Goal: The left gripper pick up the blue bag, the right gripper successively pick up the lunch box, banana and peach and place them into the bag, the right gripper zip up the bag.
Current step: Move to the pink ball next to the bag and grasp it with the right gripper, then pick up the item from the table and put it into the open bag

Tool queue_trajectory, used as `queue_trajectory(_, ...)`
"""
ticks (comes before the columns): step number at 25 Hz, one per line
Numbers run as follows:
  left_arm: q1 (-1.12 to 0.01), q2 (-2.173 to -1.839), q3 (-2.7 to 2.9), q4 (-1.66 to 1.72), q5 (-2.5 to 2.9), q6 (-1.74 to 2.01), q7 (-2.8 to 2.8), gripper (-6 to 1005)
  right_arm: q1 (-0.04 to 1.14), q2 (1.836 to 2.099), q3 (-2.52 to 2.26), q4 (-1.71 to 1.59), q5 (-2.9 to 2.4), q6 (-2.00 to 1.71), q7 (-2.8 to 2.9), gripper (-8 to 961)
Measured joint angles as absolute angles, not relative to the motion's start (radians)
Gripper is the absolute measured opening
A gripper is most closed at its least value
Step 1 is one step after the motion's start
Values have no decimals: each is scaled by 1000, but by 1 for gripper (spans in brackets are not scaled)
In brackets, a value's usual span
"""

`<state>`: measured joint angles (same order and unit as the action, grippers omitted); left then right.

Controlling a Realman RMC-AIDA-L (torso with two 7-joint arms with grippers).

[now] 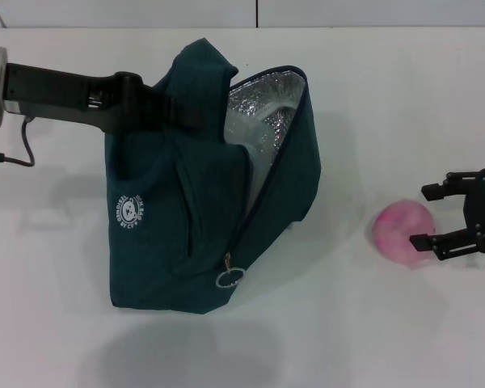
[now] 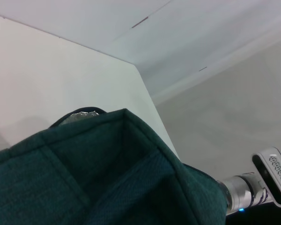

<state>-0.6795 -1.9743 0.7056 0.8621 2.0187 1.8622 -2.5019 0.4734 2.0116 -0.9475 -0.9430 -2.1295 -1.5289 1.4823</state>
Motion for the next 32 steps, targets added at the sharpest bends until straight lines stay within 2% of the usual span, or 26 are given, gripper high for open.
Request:
queue_trajectory(20, -677, -1974, 706, 862, 2021, 1862, -2500, 38, 480, 2018, -1049, -931, -2118, -1439, 1480, 818)
queue_trajectory(24, -678, -1974, 706, 862, 2022, 1862, -2499, 38, 480, 2017, -1064, -931, -2117, -1434, 1478, 581)
queue_trajectory(31, -679, -1976, 706, 862, 2022, 1862, -2501, 38, 474, 2017, -1064, -941, -2114, -1444, 1478, 362)
queue_trajectory(32, -679, -1976, 706, 862, 2022, 1862, -2501, 38, 474, 2016, -1064, -941, -2110, -1446, 1478, 356)
